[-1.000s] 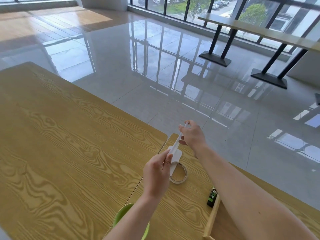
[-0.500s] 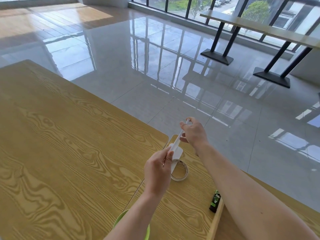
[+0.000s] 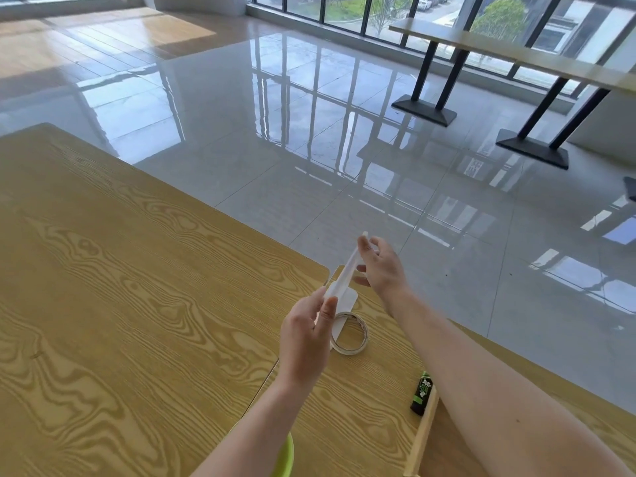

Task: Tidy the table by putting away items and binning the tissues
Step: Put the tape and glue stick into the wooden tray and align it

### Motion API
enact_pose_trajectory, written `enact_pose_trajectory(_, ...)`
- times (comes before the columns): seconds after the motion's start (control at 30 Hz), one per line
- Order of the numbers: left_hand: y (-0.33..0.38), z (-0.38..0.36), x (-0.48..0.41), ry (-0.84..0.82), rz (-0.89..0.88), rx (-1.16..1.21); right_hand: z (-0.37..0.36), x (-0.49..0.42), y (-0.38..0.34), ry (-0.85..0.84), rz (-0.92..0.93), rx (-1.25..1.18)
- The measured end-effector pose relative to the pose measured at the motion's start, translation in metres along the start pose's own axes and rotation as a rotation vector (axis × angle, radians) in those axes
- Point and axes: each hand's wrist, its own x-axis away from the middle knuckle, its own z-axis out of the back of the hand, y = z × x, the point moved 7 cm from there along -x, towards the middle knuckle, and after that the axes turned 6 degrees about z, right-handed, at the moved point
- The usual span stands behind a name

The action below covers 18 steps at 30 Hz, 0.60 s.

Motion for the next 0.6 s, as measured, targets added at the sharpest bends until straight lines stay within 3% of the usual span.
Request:
enact_pose_trajectory(0.27, -0.027, 0.016, 0.046, 0.15, 0.189, -0.049, 0.081, 0.079, 0.094, 0.122, -0.094, 0.165)
enact_pose_trajectory(0.43, -0.035, -0.035, 0.066, -0.151, 0.064, -0.303, 0.132, 0.146, 0.138, 0.238, -0.182, 0.273)
enact_pose_trajectory(0.6, -0.045, -0.094, 0.047, -0.384, -0.186, -0.723, 0.134, 0.171, 0.151, 0.104, -0.07, 0.588)
